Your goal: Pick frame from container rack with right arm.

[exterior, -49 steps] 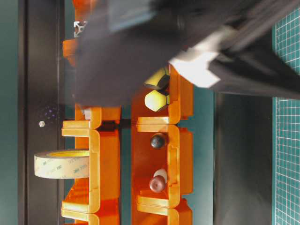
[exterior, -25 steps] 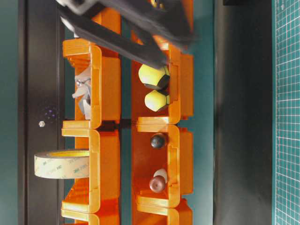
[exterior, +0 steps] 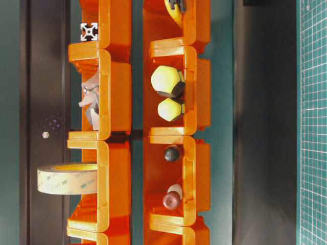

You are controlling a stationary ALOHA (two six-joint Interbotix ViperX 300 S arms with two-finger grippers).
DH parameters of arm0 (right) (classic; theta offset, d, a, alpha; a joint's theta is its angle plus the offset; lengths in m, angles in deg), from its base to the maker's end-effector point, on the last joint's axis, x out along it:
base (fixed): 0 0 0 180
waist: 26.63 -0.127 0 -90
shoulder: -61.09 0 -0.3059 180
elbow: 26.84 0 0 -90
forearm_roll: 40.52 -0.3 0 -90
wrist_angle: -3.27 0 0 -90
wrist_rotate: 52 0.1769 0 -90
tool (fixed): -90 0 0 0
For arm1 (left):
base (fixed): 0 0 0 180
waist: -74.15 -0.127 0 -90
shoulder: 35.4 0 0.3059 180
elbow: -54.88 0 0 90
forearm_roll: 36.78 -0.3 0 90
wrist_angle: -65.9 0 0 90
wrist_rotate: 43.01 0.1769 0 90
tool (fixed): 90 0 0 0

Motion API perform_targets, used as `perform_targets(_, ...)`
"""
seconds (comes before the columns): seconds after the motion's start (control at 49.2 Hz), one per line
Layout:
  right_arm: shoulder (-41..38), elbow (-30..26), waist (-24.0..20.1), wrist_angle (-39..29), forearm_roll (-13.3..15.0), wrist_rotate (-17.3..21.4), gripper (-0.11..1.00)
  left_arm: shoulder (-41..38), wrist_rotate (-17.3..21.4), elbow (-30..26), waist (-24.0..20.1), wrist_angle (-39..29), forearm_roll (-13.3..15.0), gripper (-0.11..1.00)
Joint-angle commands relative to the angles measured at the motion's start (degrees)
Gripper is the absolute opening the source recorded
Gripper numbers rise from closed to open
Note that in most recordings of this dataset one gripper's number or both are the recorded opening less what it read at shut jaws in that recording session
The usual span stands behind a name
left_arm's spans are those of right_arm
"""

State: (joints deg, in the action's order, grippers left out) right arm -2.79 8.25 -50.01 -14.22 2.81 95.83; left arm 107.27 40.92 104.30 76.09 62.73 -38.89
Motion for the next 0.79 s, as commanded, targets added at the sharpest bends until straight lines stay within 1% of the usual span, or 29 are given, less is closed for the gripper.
perform_targets(0.0, 4.7, 1.5, -0.1, 0.7, 0.3, 0.0, 0.81, -0.4, -0.1, -1.1, -0.1, 0.3, -0.2, 0.0)
perform_targets(0.264, 14.0, 6.6, 0.3, 0.1, 0.4, -0.1, 0.81, -0.3, 0.4, -1.1, -0.1, 0.3, -0.2, 0.0)
perform_targets(0.447, 17.4, 8.6, 1.7, -0.2, 0.5, -0.2, 0.81, 0.1, 1.1, -0.7, -0.6, 0.3, -0.2, 0.0)
perform_targets(0.549, 19.0, 9.2, 2.2, -0.1, 1.3, -0.4, 0.81, 0.7, 1.1, -0.3, -1.8, 0.3, -0.3, 0.0)
perform_targets(0.65, 20.7, 10.2, 2.1, 0.1, 2.3, -0.4, 0.81, 1.9, 1.0, 0.5, -2.8, 0.4, -0.3, 0.0)
perform_targets(0.772, 23.1, 12.4, 2.1, 1.1, 2.5, -0.4, 0.81, 2.5, 0.2, 0.8, -2.8, 0.9, -0.3, 0.0)
